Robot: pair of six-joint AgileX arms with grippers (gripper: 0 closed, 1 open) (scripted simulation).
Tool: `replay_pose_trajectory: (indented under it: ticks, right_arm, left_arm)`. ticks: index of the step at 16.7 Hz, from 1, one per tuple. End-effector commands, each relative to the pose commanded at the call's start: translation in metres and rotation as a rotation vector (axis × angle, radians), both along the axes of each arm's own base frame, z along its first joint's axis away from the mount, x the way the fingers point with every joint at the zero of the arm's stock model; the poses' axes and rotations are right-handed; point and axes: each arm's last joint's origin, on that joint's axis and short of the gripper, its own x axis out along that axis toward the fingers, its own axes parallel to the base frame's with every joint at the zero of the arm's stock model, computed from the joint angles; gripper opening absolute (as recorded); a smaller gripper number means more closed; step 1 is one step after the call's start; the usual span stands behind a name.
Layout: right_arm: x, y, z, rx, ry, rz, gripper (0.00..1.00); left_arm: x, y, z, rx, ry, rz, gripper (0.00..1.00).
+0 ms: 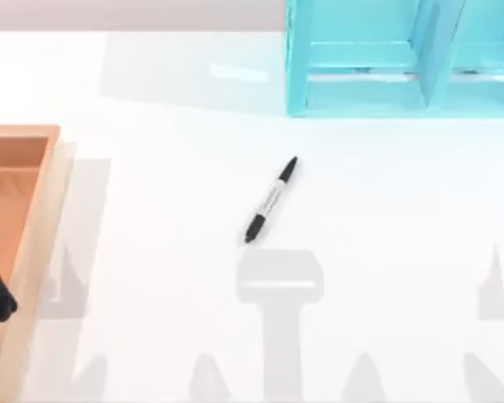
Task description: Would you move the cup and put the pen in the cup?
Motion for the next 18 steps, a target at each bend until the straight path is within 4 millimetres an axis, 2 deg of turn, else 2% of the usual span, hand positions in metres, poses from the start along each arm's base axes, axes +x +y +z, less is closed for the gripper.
replay_pose_trajectory:
  ticks: [3,5,10,14,18]
  right_arm:
    - [0.000,0.000,0.000,0.000,0.000,0.000,1.00]
    - [0.000,0.000,0.000,0.000,0.000,0.000,1.00]
    - [0.000,0.000,0.000,0.000,0.000,0.000,1.00]
    - [0.000,0.000,0.000,0.000,0.000,0.000,1.00]
    - [0.000,0.000,0.000,0.000,0.000,0.000,1.00]
  left_arm:
    - [0.000,0.000,0.002,0.002,0.010,0.002,1.00]
    - [0.000,0.001,0.010,0.012,0.062,0.012,1.00]
    - [0.014,0.007,0.055,0.050,0.347,0.044,1.00]
    - [0.054,0.016,0.092,0.067,0.682,0.057,1.00]
    - [0.116,0.032,0.107,0.064,1.037,0.046,1.00]
